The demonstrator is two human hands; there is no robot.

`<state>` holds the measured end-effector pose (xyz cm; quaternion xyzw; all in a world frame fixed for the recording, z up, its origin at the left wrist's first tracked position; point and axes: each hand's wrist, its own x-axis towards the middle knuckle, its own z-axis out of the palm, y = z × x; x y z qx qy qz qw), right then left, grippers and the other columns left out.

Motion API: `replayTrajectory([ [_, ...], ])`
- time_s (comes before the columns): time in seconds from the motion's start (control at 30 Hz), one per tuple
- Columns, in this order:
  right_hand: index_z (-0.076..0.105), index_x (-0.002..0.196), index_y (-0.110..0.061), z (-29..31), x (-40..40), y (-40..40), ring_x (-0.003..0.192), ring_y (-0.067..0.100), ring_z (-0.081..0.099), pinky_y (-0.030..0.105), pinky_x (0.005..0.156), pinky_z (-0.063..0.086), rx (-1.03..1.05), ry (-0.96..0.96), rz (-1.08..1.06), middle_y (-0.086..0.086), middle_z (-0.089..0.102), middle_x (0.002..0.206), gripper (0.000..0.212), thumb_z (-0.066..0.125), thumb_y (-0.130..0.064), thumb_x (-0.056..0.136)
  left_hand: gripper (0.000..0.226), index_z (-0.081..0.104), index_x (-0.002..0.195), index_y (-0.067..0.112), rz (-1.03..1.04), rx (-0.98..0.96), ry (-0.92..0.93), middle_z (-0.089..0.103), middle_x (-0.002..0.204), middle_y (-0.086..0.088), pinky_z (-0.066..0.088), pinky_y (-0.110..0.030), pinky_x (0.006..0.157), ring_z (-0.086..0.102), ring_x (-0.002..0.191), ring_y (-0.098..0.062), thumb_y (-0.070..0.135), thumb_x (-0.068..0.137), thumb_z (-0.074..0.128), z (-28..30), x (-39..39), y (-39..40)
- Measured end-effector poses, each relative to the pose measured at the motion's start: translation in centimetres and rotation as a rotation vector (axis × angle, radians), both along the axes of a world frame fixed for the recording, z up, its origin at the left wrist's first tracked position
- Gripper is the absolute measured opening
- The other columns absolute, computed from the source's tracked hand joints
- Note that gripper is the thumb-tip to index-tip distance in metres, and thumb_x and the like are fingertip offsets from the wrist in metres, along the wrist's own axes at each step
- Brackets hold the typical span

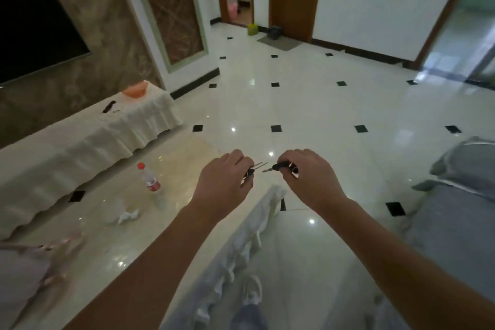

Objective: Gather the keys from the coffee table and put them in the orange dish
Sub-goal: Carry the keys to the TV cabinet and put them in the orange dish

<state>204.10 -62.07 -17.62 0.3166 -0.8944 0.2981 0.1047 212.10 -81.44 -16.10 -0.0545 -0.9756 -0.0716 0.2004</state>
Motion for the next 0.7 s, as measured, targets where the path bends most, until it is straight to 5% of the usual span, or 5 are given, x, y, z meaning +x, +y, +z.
replayTrajectory([
  [0.7,0.067,0.096,-0.020,-0.1,-19.6,10.3,0.075,0.013,0.056,0.027,0.067,0.046,0.121,-0.040,-0.541,-0.005,0.068,0.085,0.009,0.064,-0.020,0.088,0.006,0.064,0.087,0.016,-0.542,0.075,0.012,0.059,0.080,0.002,0.046,-0.029,0.054,0.056,0.062,-0.017,0.021,0.084,0.061,-1.6,-31.5,9.0],
])
